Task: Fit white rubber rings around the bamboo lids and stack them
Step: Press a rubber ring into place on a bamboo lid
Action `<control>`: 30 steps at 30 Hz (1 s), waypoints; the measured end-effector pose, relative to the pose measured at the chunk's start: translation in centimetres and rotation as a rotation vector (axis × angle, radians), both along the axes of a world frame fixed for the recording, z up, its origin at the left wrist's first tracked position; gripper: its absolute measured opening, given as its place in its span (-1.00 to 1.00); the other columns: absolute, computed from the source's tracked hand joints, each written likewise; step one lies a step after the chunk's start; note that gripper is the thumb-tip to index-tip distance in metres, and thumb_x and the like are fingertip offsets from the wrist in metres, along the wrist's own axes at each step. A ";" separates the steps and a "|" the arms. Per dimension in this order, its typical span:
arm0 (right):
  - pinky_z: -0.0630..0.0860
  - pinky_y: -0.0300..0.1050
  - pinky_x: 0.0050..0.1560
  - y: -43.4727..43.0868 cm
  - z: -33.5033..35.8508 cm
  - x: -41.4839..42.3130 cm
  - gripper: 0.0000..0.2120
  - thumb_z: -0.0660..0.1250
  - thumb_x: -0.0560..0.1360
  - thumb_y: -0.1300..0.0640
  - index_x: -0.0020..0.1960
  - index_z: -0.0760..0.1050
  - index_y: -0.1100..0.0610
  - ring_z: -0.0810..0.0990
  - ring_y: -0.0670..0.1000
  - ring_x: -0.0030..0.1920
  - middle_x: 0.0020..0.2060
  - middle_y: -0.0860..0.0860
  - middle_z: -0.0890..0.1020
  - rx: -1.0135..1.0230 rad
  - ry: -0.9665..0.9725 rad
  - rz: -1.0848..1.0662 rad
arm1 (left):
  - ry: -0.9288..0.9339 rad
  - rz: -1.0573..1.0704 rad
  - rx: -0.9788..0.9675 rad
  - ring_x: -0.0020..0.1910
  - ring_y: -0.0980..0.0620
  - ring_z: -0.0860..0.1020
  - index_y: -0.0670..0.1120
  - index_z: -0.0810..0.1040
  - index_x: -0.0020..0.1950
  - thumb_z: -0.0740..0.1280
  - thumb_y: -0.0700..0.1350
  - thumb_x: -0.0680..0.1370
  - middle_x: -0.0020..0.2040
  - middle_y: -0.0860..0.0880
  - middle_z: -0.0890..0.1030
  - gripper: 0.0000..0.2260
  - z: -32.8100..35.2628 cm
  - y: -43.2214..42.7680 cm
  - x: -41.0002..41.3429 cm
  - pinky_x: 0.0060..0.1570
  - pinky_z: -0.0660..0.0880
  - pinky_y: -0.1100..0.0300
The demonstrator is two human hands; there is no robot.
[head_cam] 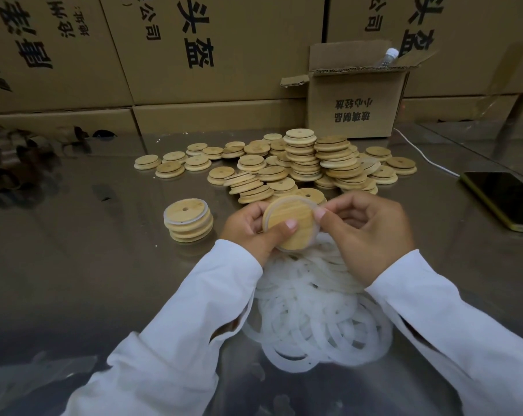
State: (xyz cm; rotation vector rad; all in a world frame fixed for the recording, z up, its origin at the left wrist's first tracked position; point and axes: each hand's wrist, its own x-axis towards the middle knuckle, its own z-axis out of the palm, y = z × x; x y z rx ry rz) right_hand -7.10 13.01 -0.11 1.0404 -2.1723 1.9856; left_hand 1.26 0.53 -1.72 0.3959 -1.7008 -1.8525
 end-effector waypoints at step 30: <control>0.55 -0.30 -0.21 -0.4 -0.6 0.6 -0.95 0.43 0.35 0.11 -0.25 0.57 0.03 0.63 -0.16 -0.28 -0.31 -0.12 0.66 -0.059 0.011 0.002 | 0.111 -0.083 0.319 -0.24 -0.01 0.65 -0.21 0.52 -0.03 0.37 -0.31 0.30 -0.21 -0.13 0.66 -0.74 0.4 0.2 0.1 -0.31 0.61 0.16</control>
